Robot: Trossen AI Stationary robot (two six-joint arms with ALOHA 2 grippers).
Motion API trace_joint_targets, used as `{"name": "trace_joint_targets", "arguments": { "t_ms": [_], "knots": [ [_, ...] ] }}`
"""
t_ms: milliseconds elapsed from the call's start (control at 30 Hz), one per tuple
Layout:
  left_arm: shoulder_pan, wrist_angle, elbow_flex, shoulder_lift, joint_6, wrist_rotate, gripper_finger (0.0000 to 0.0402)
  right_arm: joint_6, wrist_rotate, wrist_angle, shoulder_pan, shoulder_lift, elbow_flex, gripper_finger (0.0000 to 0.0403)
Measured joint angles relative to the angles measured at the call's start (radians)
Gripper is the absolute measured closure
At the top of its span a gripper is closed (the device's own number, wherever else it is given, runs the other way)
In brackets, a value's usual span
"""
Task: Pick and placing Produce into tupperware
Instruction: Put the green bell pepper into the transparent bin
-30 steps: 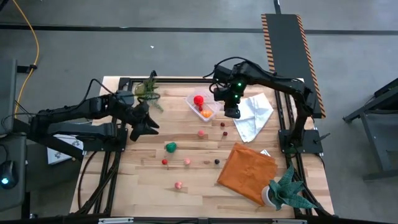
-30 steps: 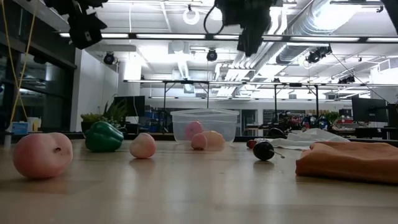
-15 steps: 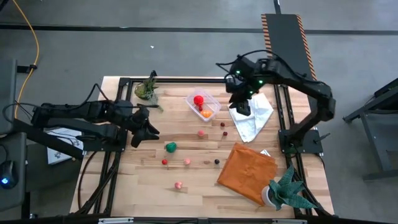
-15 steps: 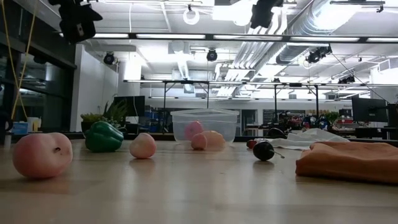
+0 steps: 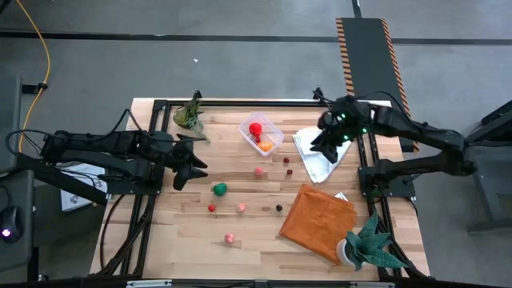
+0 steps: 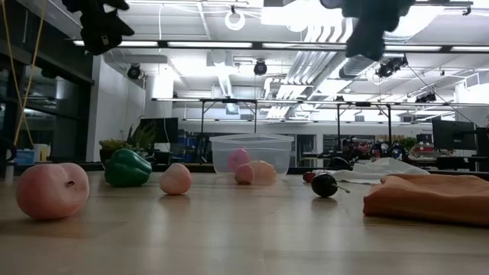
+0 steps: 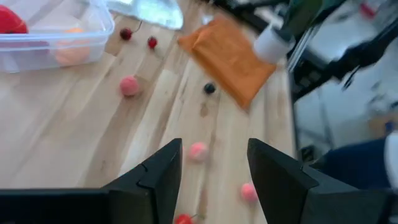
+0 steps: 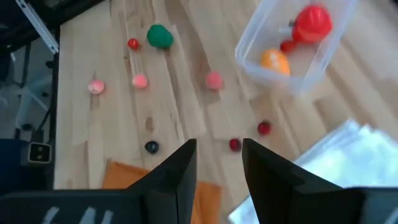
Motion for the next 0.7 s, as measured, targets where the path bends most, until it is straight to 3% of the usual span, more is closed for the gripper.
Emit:
{"name": "trace_joint_targets", "arguments": {
  "t_ms": [300,700],
  "knots": [
    [0.000,-0.046,0.000,0.155,0.220,0.047,0.0207,0.110,0.000,0.002,0.000,-0.086,-0.082,0.0284],
    [0.000,-0.047,0.000,0.353,0.135,0.046,0.0111,0.091,0.001,-0.002,0.000,-0.089,-0.082,0.0284]
  ]
}}
